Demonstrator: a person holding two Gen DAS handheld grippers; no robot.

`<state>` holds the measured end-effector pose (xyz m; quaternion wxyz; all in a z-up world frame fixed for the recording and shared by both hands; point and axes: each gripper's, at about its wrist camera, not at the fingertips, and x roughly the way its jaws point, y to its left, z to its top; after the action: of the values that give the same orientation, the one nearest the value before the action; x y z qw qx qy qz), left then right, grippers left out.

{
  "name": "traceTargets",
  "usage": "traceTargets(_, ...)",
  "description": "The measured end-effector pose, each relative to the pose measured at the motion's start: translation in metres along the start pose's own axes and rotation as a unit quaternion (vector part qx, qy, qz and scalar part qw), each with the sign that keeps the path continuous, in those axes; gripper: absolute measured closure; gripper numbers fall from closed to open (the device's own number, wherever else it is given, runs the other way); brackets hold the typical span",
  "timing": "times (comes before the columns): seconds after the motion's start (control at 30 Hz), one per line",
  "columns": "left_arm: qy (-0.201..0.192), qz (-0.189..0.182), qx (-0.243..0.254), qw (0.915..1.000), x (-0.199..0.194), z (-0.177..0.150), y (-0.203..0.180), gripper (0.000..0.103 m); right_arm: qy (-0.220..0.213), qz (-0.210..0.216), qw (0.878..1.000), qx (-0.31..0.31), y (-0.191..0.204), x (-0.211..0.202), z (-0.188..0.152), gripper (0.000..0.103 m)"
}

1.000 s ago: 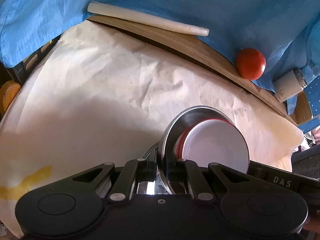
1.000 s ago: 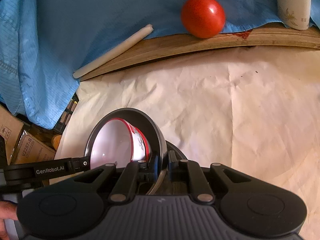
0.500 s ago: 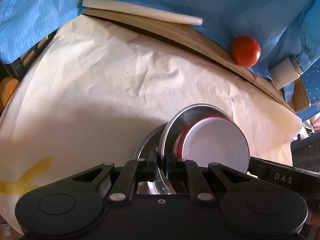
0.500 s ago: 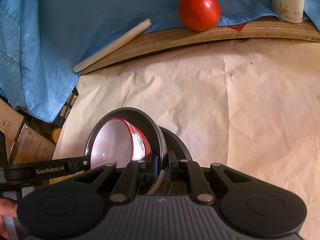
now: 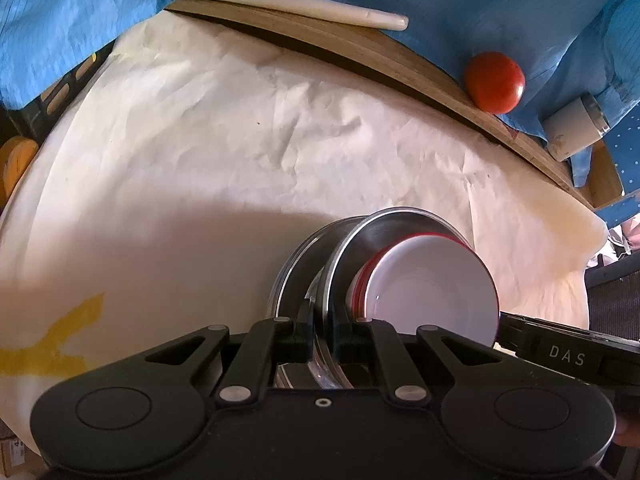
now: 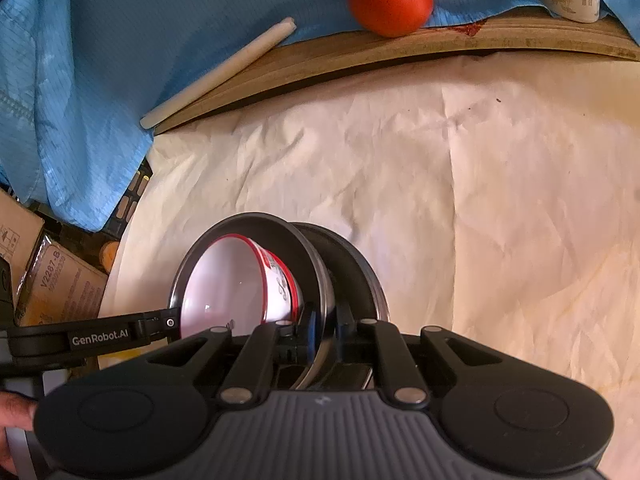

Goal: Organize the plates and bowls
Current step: 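Lower the steel bowl onto the steel plate stack with both tools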

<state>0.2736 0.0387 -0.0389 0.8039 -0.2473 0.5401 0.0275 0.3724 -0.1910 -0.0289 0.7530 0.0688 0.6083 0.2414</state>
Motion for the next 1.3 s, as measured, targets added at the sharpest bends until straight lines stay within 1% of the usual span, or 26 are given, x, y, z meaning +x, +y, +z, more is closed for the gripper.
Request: traceTargets(1.3, 0.023, -0.002, 0.004, 0.9997, 0.0083, 0.0023, 0.0032, 0.095, 0.011, -0.007, 1.000, 0.016, -0.0019, 0.0075, 0.0002, 0.092)
